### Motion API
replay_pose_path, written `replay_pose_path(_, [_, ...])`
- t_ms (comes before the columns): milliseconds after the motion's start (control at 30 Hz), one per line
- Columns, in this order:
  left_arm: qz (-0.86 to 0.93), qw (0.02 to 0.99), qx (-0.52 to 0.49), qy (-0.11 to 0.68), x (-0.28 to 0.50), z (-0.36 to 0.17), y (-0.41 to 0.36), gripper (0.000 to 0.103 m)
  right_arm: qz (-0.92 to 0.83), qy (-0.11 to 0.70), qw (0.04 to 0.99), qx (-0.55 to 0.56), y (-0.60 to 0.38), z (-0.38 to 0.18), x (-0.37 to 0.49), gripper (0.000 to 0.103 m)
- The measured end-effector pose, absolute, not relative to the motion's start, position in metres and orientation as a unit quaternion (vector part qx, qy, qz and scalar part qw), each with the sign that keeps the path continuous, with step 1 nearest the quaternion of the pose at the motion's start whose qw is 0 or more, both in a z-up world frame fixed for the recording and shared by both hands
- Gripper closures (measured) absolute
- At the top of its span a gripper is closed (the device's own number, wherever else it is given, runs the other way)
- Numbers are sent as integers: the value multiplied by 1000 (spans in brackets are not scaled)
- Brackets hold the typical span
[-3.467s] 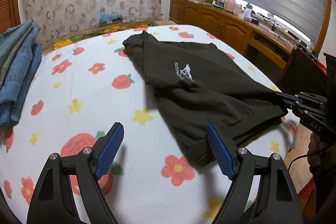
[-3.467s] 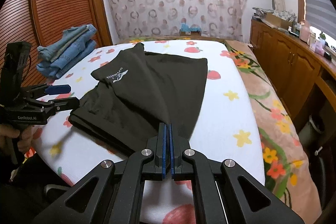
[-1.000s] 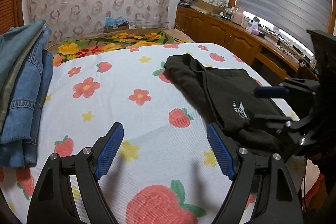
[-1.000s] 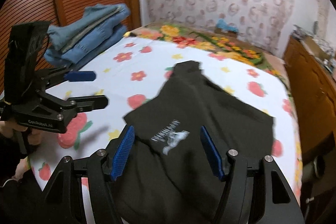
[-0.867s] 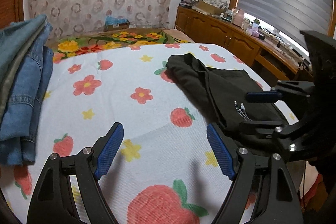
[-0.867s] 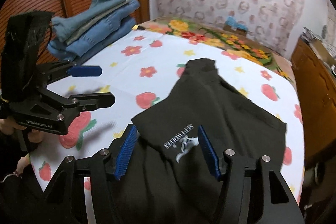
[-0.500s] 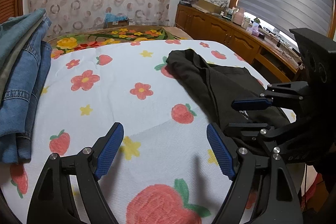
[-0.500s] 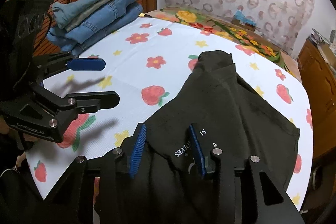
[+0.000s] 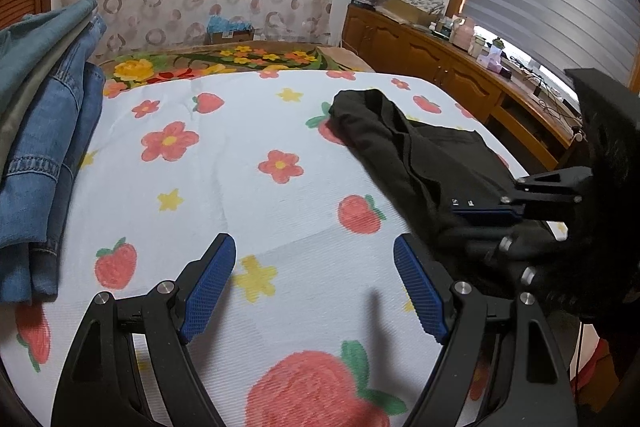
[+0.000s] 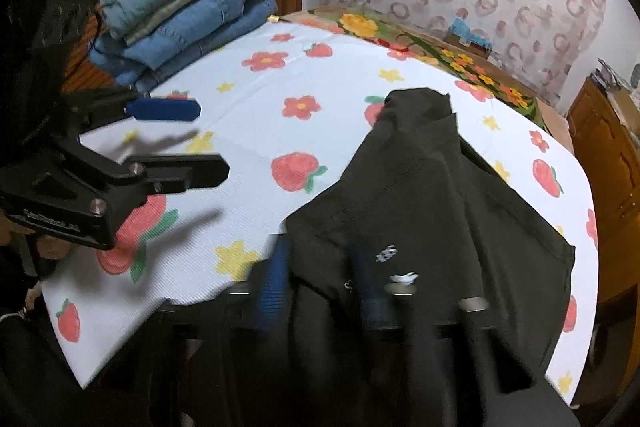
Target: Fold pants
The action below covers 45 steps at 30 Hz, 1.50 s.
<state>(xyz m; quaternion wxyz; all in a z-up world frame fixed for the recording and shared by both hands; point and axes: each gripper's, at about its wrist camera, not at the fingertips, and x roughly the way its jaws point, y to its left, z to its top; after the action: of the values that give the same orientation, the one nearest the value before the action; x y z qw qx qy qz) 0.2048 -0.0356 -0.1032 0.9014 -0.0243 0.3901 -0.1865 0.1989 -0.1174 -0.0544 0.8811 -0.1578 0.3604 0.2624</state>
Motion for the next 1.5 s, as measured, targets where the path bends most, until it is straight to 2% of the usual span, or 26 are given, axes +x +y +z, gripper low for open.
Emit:
replay_pose_path(67, [-184, 901, -24, 392, 206, -104, -35, 21, 268, 357, 884, -137, -124, -50, 199, 94])
replay_pose_path(533, [-178, 899, -18, 400, 208, -107, -37, 21, 271, 327, 904, -47, -163, -28, 192, 94])
replay_pose_path(1067, [-175, 898, -18, 403, 210, -109, -37, 21, 147, 317, 933, -83, -215, -9, 222, 95])
replay_pose_path(1500, [-166, 897, -10, 409, 212, -113, -33, 21, 87, 344, 931, -80, -228, -27, 260, 95])
